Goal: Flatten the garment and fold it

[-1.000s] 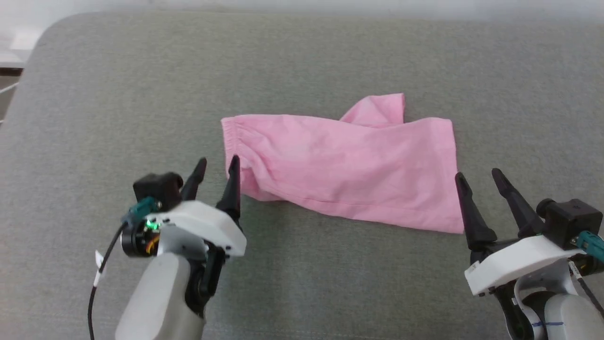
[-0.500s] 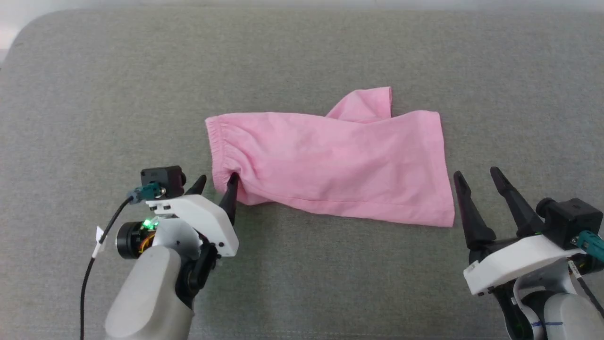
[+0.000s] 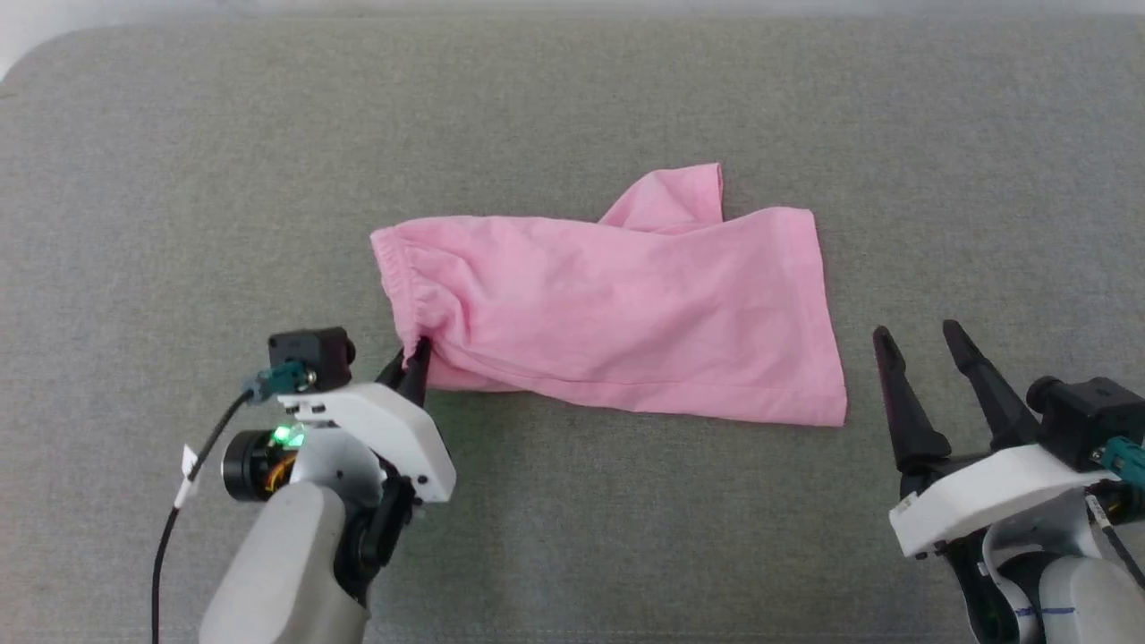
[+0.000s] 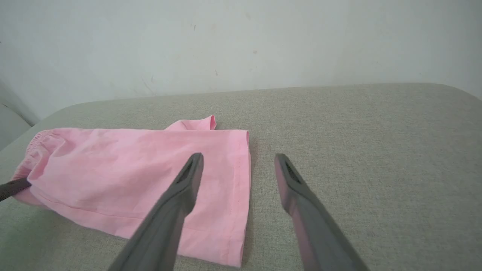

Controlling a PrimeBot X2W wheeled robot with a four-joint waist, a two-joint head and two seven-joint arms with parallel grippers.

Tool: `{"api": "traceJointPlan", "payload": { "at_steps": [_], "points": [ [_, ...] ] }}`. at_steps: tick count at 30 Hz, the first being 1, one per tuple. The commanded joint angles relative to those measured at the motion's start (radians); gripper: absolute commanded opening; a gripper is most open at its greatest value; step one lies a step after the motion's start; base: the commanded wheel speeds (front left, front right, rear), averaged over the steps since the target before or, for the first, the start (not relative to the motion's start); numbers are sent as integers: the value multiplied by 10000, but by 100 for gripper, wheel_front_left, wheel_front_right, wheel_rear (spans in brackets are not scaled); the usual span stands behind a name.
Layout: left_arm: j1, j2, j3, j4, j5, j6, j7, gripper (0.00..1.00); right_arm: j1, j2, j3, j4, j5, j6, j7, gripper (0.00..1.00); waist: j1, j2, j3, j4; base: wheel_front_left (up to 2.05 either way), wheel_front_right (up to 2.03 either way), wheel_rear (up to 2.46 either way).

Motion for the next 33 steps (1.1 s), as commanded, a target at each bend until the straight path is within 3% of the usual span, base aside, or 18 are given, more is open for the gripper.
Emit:
{"api": "traceJointPlan", "payload": {
  "at_steps": [1, 11, 18, 19, 20, 23, 24, 33],
  "points": [
    [314, -6, -43, -204, 42, 100, -154, 0, -19, 18, -136, 179, -139, -7, 134, 100, 0, 0, -88, 131, 0, 0, 0],
    [540, -190, -260, -520, -29, 89, -286, 0, -948, 18, -30, 2259, -491, -7, 2791, 100, 0, 0, 55, 468, 0, 0, 0],
    [393, -300, -365, -475, -81, 25, -367, 0, -1566, 18, 343, 2803, -802, -7, 3908, 100, 0, 0, 216, 629, 0, 0, 0],
    [373, -310, -370, -458, -90, 21, -391, 0, -1612, 18, 378, 2793, -829, -7, 3955, 89, 0, 0, 227, 642, 0, 0, 0],
    [359, -320, -375, -439, -101, 17, -410, 0, -1648, 18, 377, 2758, -898, -7, 3938, 52, 0, 0, 235, 653, 0, 0, 0],
    [335, -333, -392, -374, -123, 8, -466, 0, -1682, 18, 320, 2661, -1030, -7, 3798, 25, 0, 0, 224, 671, 0, 0, 0],
    [335, -332, -395, -355, -131, 3, -484, 0, -1678, 18, 303, 2630, -1102, -7, 3734, 0, 0, 0, 210, 670, 0, 0, 0],
    [566, -236, -330, -357, -270, -44, -721, 0, -1038, 18, 102, 2051, -742, -7, 3522, 0, 0, 0, -296, 568, 0, 0, 0]
  ]
}}
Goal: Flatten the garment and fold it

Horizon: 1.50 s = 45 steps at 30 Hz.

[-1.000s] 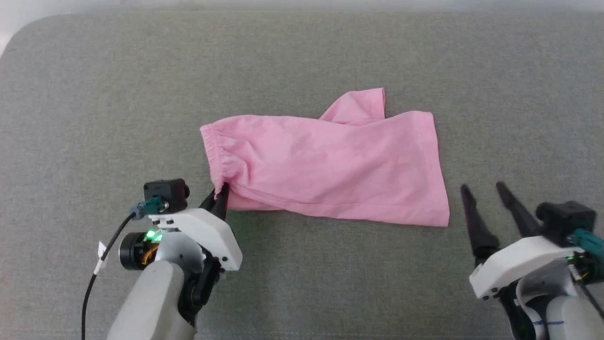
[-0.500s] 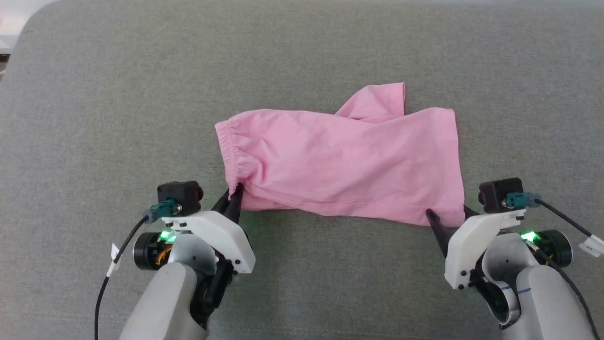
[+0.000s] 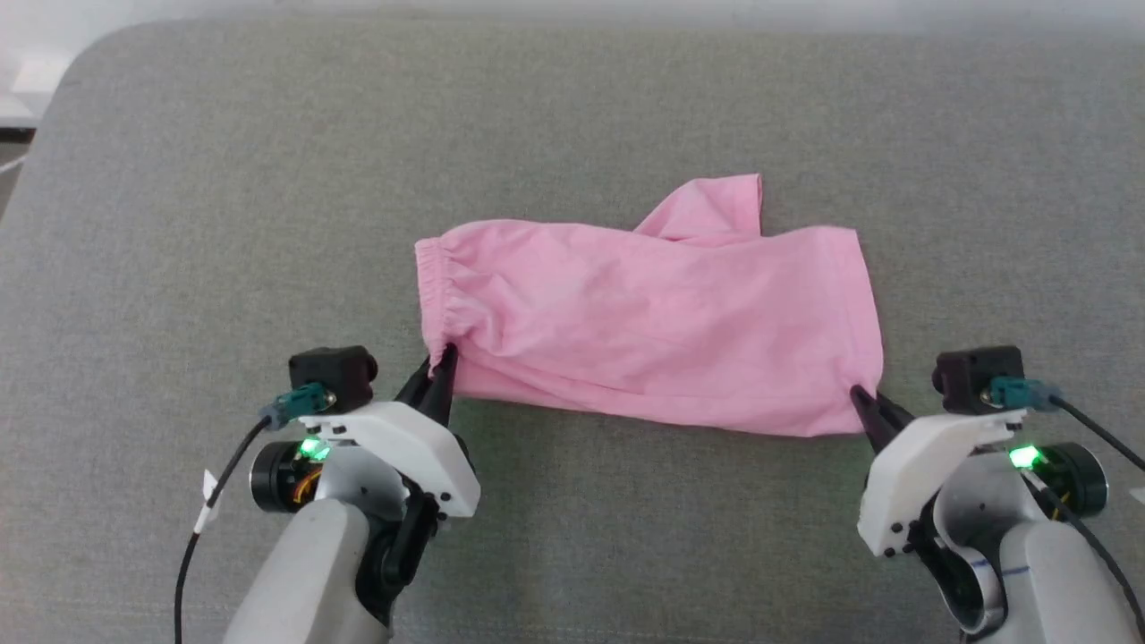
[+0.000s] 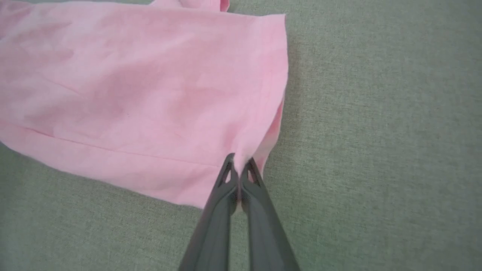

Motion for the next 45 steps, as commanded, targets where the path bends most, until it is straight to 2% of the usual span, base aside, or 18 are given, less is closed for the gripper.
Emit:
{"api": "traceJointPlan", "payload": {
  "at_steps": [1, 4, 7, 10, 13, 18, 24, 29, 32, 35, 38, 45],
  "points": [
    [133, 52, 70, -132, -130, -138, -145, 0, 264, 15, -57, -241, 144, -7, -55, 0, -1, 0, -229, -73, 0, 0, 0],
    [209, 120, 184, -576, -387, -388, -263, 0, 473, 15, -124, -851, 274, -7, 78, 0, -1, 0, -432, -175, 0, 0, 0],
    [134, 178, 364, -1283, -957, -860, -148, 0, 413, 15, -142, -1553, 320, -7, 482, 0, -1, 0, -556, -290, 0, 0, 0],
    [-199, 370, 529, -1970, -1525, -1231, 343, 0, 27, -11, -106, -2182, 159, -7, 1048, 0, -1, 0, -550, -372, 0, 0, 0],
    [-832, 647, 630, -2559, -1867, -1371, 998, 0, -698, -254, 32, -2627, 40, -7, 1657, 0, -1, 0, -347, -469, 0, 0, 0],
    [-2479, 792, 1265, -3008, -2680, -1158, 1892, 0, -2727, -902, 410, -2564, 492, -7, 2581, 0, -1, 0, 508, -750, 0, 0, 0],
    [-5182, 1180, 1908, -2331, -2731, -561, 2441, 0, -6018, -1606, 886, -1224, 834, -7, 2991, 0, -1, 0, 1898, -1103, 0, 0, 0],
    [-7430, 1526, 2137, -1428, -2084, -62, 2223, 0, -8694, -1743, 1111, 156, 554, -7, 2612, 0, -1, 0, 2872, -1376, 0, 0, 0],
    [-8565, 1538, 2406, -909, -1881, 180, 1696, 0, -10061, -1660, 940, 946, 222, -7, 1941, 0, -1, 0, 3263, -1471, 0, 0, 0],
    [-9443, 1509, 2707, -487, -1824, 224, 976, 0, -11050, -1505, 722, 1489, -172, -7, 1096, 0, -1, 0, 3438, -1535, 0, 0, 0],
    [-10065, 1508, 2968, -265, -1768, 196, 231, 0, -11800, -1380, 518, 1807, -575, -7, 246, 0, -1, 0, 3494, -1540, 0, 0, 0],
    [-10238, 1643, 3002, 272, -1655, -496, -930, 0, -12231, -1279, 255, 2117, -830, -7, -1071, 0, -1, 0, 3342, -1386, 0, 0, 0]
  ]
}}
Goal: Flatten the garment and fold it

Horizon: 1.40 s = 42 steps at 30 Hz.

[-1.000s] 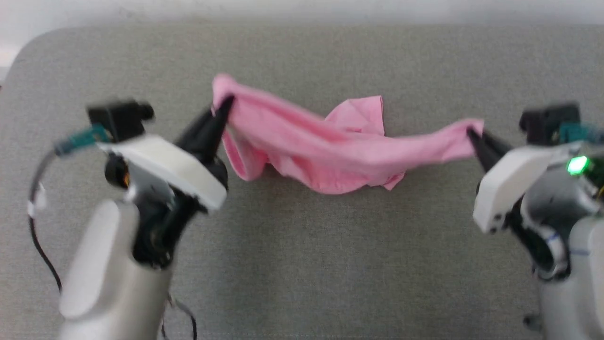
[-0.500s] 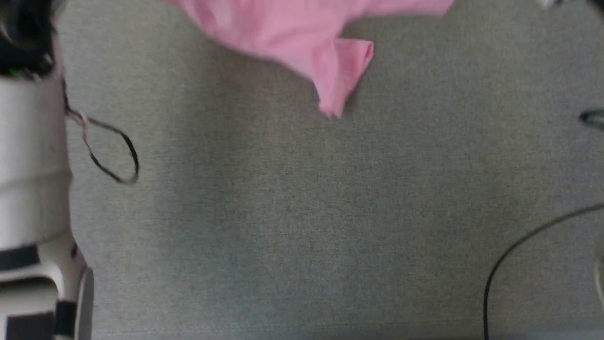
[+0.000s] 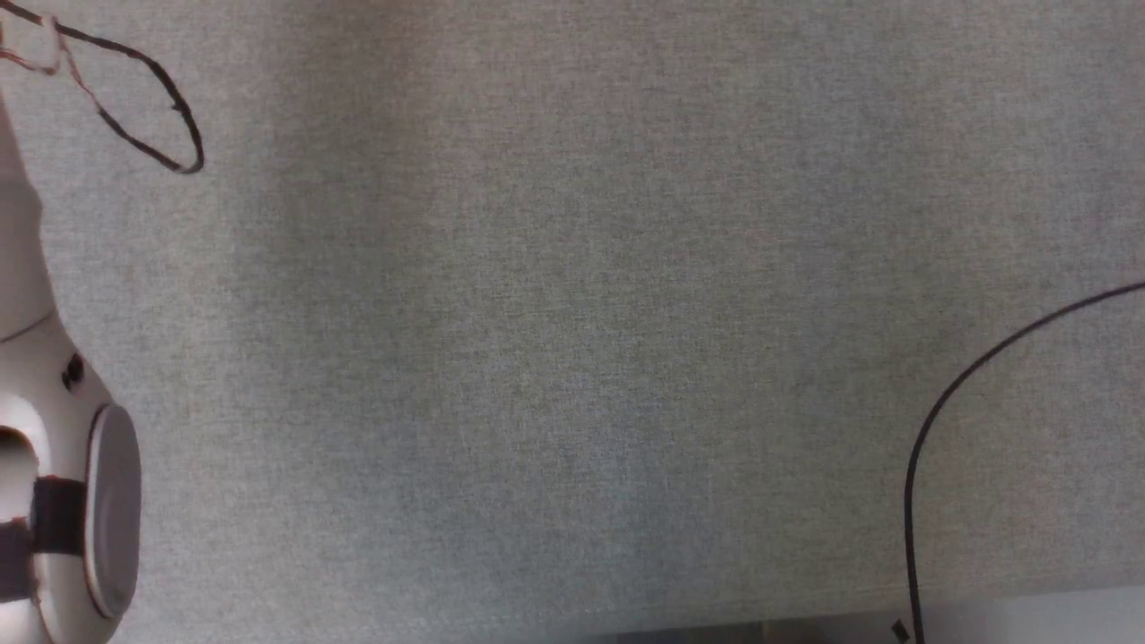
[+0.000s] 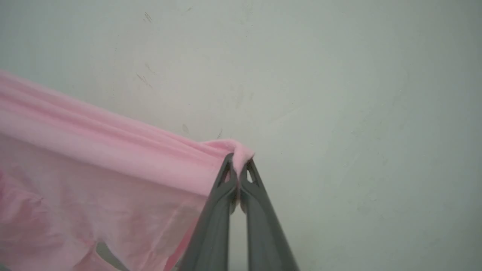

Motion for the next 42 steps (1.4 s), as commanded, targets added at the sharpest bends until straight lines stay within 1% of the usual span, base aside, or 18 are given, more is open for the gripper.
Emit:
{"api": "traceJointPlan", "payload": {
  "at_steps": [1, 5, 10, 13, 14, 17, 19, 23, 28, 31, 34, 38, 40, 42],
  "points": [
    [327, 226, 132, 218, 25, -138, -178, 0, 274, -259, -98, 105, -32, -82, -121, 0, -1, 0, -128, 124, 0, 0, 0],
    [1476, 77, -148, 518, -115, -574, -140, 0, 1506, -460, 404, 150, 416, -82, 30, 0, -1, 0, -494, 276, 0, 0, 0],
    [3754, 25, -765, 399, -46, -899, 203, 0, 3980, -918, 939, -390, 1361, -82, 477, 0, -1, 0, -1365, 507, 0, 0, 0],
    [5418, -119, -1060, 10, -177, -961, 449, 0, 5911, -1133, 1056, -1139, 1981, -82, 942, 0, -1, 0, -2061, 676, 0, 0, 0],
    [5418, -119, -1060, 10, -177, -961, 449, 0, 5911, -1133, 1056, -1139, 1981, -82, 942, 0, -1, 0, -2061, 676, 0, 0, 0],
    [7172, -154, -1300, -605, -363, -901, 905, 0, 7870, -1253, 903, -2162, 2440, -82, 1584, 0, -1, 0, -2689, 777, 0, 0, 0],
    [8360, -142, -1431, -1089, -520, -794, 1279, 0, 9175, -1215, 613, -2877, 2627, -82, 2040, 0, -1, 0, -3071, 831, 0, 0, 0],
    [10490, 4, -1577, -2115, -784, -363, 2072, 0, 11504, -991, -47, -4274, 2638, -82, 2988, 0, -1, 0, -3555, 927, 0, 0, 0],
    [12777, 227, -1677, -3371, -1153, 257, 3067, 0, 13903, -348, -690, -5686, 2549, -82, 4028, 0, -1, 0, -3972, 1006, 0, 0, 0],
    [13856, 432, -1754, -3979, -1273, 603, 3633, 0, 15109, 18, -956, -6193, 2434, -82, 4638, 0, -1, 0, -4128, 1074, 0, 0, 0],
    [14732, 563, -1786, -4559, -1428, 944, 4107, 0, 16066, 347, -1160, -6522, 2365, -82, 5220, 0, -1, 0, -4234, 1132, 0, 0, 0],
    [15585, 718, -1852, -5161, -1521, 1346, 4609, 0, 16892, 650, -1432, -6754, 2239, -82, 5927, 0, -1, 0, -4313, 1206, 0, 0, 0],
    [15796, 727, -1882, -5418, -1486, 1458, 4644, 0, 17045, 717, -1495, -6941, 2148, -82, 6118, 0, -1, 0, -4317, 1245, 0, 0, 0],
    [15802, 566, -1885, -5630, -1476, 1463, 4423, 0, 16931, 728, -1567, -7147, 2023, -82, 6012, 0, -1, 0, -4279, 1310, 0, 0, 0]
  ]
}}
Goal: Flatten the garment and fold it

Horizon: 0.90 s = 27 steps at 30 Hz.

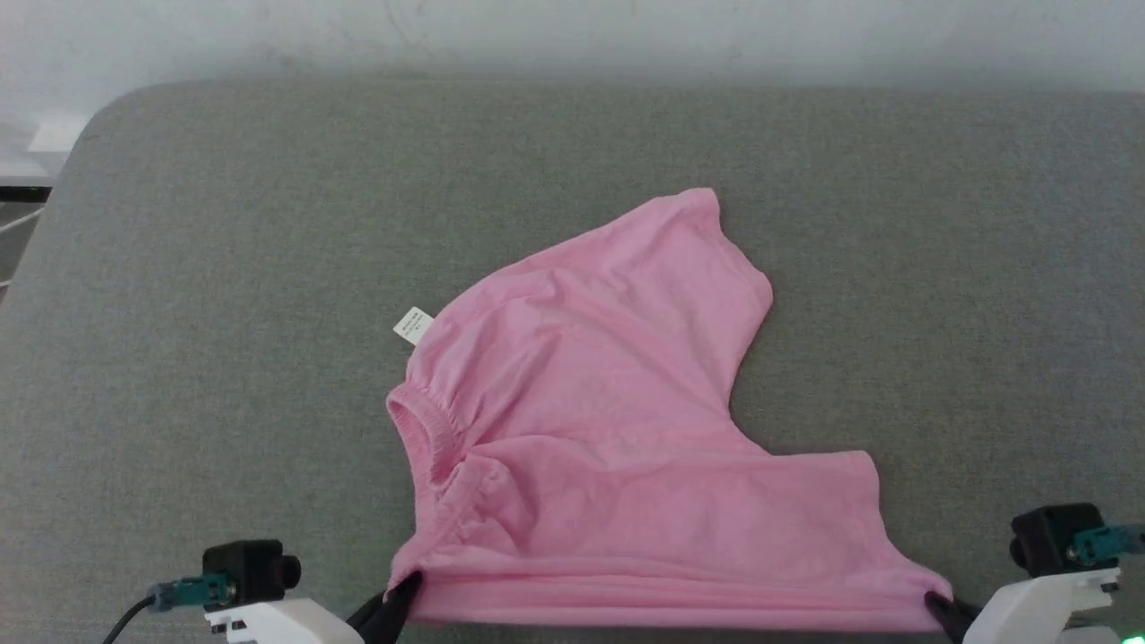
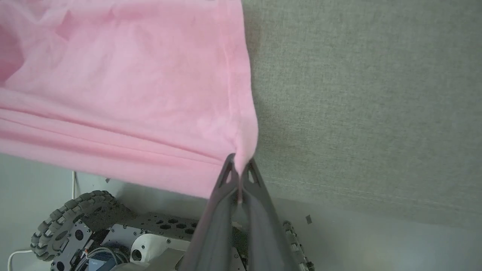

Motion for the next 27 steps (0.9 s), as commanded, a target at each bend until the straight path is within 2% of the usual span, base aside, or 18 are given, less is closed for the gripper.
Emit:
{"api": "traceJointPlan", "payload": {
  "at_steps": [1, 6, 10, 17, 27],
  "points": [
    [-73, -104, 66, -126, 9, 32, -257, 0, -243, -78, -124, -175, -147, -23, -177, 0, 2, 0, 63, 84, 0, 0, 0],
    [-855, -709, 4, -129, 160, -32, -1008, 0, -1592, -597, 168, -357, -344, -23, -879, 0, 2, 0, 386, 331, 0, 0, 0],
    [-1876, -1197, -63, 180, 240, -106, -1470, 0, -3289, -1284, 656, 194, -376, -23, -1240, 0, 2, 0, 777, 624, 0, 0, 0],
    [-3793, -1750, -37, 1168, 272, -333, -2014, 0, -6770, -2319, 1770, 2243, -255, -23, -1628, 0, 2, 0, 1793, 1299, 0, 0, 0],
    [-5692, -2451, -19, 2817, 232, -708, -3054, 0, -10752, -2764, 3020, 5585, -345, -23, -2350, 0, 2, 0, 3275, 2249, 0, 0, 0]
  ]
}}
